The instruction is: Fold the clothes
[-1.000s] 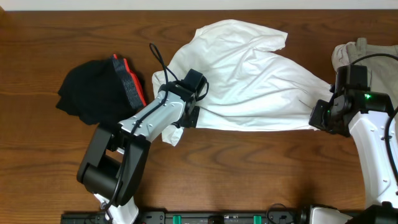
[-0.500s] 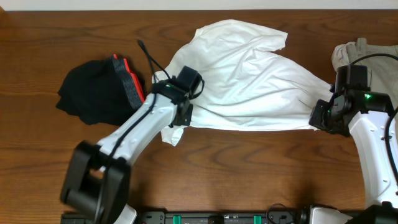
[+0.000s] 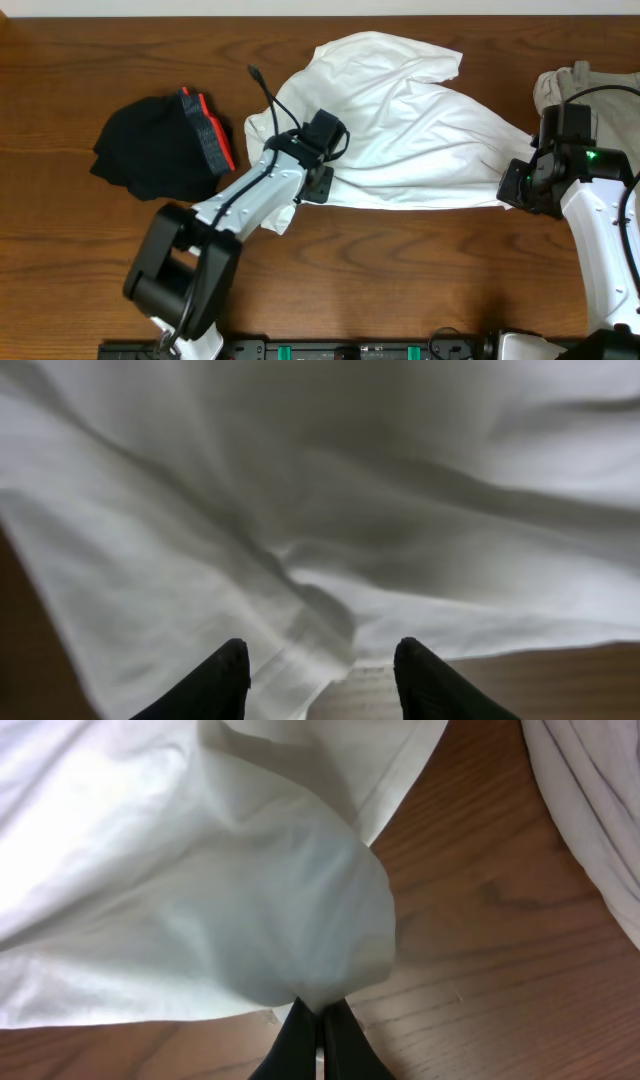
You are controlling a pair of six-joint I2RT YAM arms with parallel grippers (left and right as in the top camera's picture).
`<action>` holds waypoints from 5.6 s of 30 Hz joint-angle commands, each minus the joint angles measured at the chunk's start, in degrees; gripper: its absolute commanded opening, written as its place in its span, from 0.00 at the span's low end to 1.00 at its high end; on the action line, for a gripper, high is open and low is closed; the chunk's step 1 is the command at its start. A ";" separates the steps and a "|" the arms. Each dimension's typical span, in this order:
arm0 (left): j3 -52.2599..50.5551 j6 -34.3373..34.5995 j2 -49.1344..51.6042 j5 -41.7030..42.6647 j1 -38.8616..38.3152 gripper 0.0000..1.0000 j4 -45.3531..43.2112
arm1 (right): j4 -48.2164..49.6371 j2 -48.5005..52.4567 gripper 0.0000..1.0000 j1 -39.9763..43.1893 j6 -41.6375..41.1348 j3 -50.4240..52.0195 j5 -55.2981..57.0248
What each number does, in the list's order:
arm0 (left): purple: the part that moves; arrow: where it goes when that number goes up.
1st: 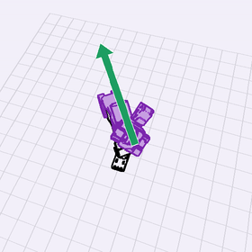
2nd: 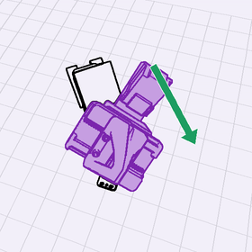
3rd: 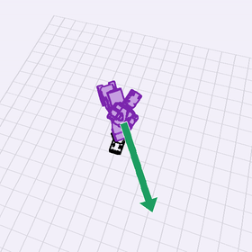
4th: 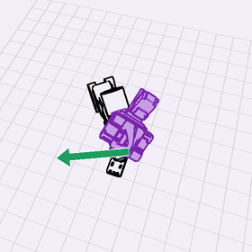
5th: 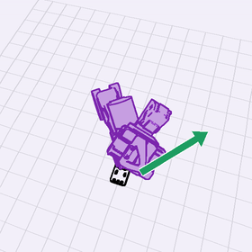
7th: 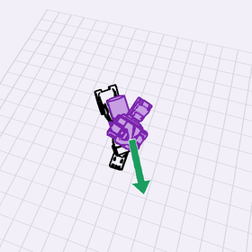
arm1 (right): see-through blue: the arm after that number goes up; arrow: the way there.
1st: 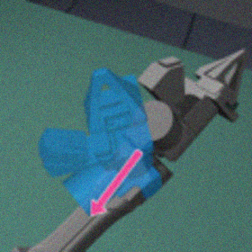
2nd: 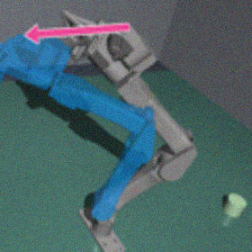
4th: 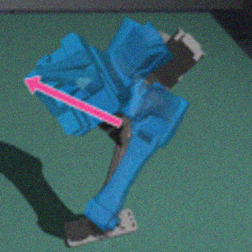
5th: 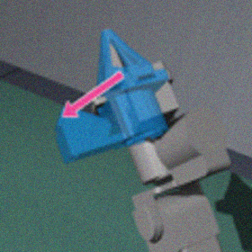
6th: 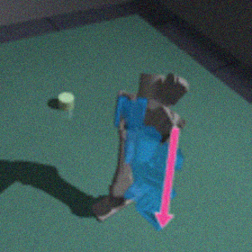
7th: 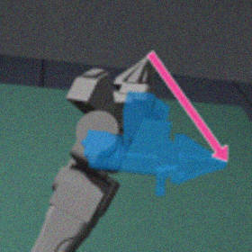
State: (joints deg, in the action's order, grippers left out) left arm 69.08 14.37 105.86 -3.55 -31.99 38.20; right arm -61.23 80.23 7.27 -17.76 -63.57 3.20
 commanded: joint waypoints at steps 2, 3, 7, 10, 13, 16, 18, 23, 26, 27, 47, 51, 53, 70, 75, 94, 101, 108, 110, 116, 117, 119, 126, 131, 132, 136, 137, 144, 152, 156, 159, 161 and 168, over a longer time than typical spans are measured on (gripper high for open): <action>-0.59 -0.79 2.01 -2.05 0.09 0.49 -0.13 | 0.09 -0.57 0.01 0.22 0.22 -0.17 0.42; -0.59 -0.79 2.19 -2.05 0.09 0.50 -0.13 | 0.11 -0.57 0.01 0.22 0.22 -0.17 0.42; -0.61 -0.81 2.73 -2.05 0.09 0.45 -0.13 | 0.13 -0.57 0.01 0.22 0.22 -0.17 0.44; -0.61 -0.98 3.15 -2.03 0.09 0.41 0.02 | 0.13 -0.57 0.01 0.22 0.22 -0.17 0.44; -0.61 -0.98 3.69 -2.03 0.07 0.39 0.61 | 0.11 -0.57 0.01 0.22 0.22 -0.17 0.44; -0.61 -1.01 3.93 -2.05 0.07 0.35 1.40 | 0.11 -0.57 0.01 0.22 0.22 -0.17 0.44; -0.61 -1.01 3.93 -2.05 0.07 0.35 1.25 | 0.13 -0.57 0.01 0.22 0.22 -0.17 0.44; -0.59 -0.98 3.85 -2.10 0.09 0.06 1.53 | 0.09 -0.57 0.01 0.22 0.22 -0.17 0.44; 0.17 -0.04 3.26 -4.74 0.09 0.06 3.48 | 0.09 -0.57 0.01 0.22 0.22 -0.17 0.44; 0.70 0.94 2.75 -6.60 0.09 0.06 4.81 | 0.09 -0.57 0.01 0.22 0.22 -0.17 0.44; 2.43 11.87 -8.66 -20.11 15.47 0.06 25.66 | -2.60 0.94 0.05 2.60 -1.97 2.36 1.29; 2.43 11.85 -9.20 -20.11 18.84 0.06 29.11 | -1.90 1.36 0.08 2.58 -1.97 6.14 1.31; 2.43 11.78 -9.92 -20.11 20.26 0.06 30.21 | -0.92 1.44 0.10 2.58 -1.97 7.65 1.29; 2.43 9.66 -19.41 -19.85 22.60 0.06 32.04 | 15.72 1.97 0.13 2.58 -7.74 14.86 -3.02; 2.43 9.66 -19.41 -19.82 22.60 0.06 32.02 | 27.32 6.27 0.01 2.80 -9.29 15.15 -4.33; 2.43 9.70 -19.41 -19.39 22.60 0.07 31.78 | 39.74 45.38 0.02 2.95 -13.49 -2.45 -9.14; 2.43 9.70 -19.41 -16.35 22.60 0.08 29.92 | 23.85 57.79 0.01 2.95 -8.20 -30.93 -14.64; 2.43 9.68 -19.41 -16.17 22.60 0.13 28.57 | 9.60 54.29 0.26 4.04 0.72 -46.36 -20.35; 2.43 9.68 -19.41 -16.17 22.60 0.16 28.57 | 4.31 51.82 0.30 4.72 3.13 -48.48 -21.68; 2.43 9.66 -19.41 -16.20 22.60 0.17 28.52 | -6.10 43.06 0.32 5.46 7.23 -48.76 -21.53; 2.43 9.66 -19.41 -16.20 22.60 0.17 28.50 | -7.21 42.10 0.32 5.46 7.48 -48.76 -21.42; 2.43 9.42 -19.41 -16.20 22.60 0.17 28.50 | -10.78 39.60 0.33 5.42 8.00 -48.72 -20.44; 2.43 6.78 -19.43 -16.15 22.58 0.21 28.30 | -21.94 32.94 0.31 4.83 9.33 -47.76 -16.15; 2.58 -2.93 -19.78 -8.72 20.55 0.20 25.44 | -26.01 25.33 0.31 2.23 11.10 -46.38 -16.26; 2.69 -4.90 -20.04 -6.25 19.45 0.20 24.22 | -26.18 23.39 0.31 1.49 11.28 -46.23 -16.20; 2.86 -9.44 -21.57 -2.89 14.36 0.24 19.85 | -26.71 16.24 0.34 -2.03 11.15 -46.21 -14.08; 2.86 -9.84 -21.90 -2.91 13.16 0.25 19.17 | -26.97 14.27 0.35 -3.15 10.93 -46.21 -12.94; 2.86 -9.86 -22.95 -2.89 9.40 0.27 16.94 | -27.52 6.51 0.48 -9.14 2.01 -39.15 -5.09; 2.86 -9.86 -22.95 -2.89 9.40 0.28 17.03 | -9.75 6.32 0.50 -8.59 -2.80 -9.99 -5.09; 2.86 -9.84 -22.95 -2.86 9.40 0.31 17.29 | 0.94 8.35 0.57 -5.55 -5.31 1.57 -5.14; 2.86 -9.81 -22.93 -2.86 9.40 0.33 17.38 | 6.27 10.40 0.64 -1.84 -6.27 6.54 -5.42; 2.86 -9.79 -22.93 -2.86 9.40 0.34 17.38 | 9.25 12.07 0.64 0.79 -6.25 8.92 -6.69; 2.86 -9.62 -22.93 -2.86 9.40 0.38 17.35 | 20.33 18.16 0.62 5.79 -6.14 13.84 -13.88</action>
State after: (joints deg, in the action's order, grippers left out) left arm 71.09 5.08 83.50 -6.35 -22.57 55.42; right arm -43.09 96.51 12.05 -23.05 -50.92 -5.74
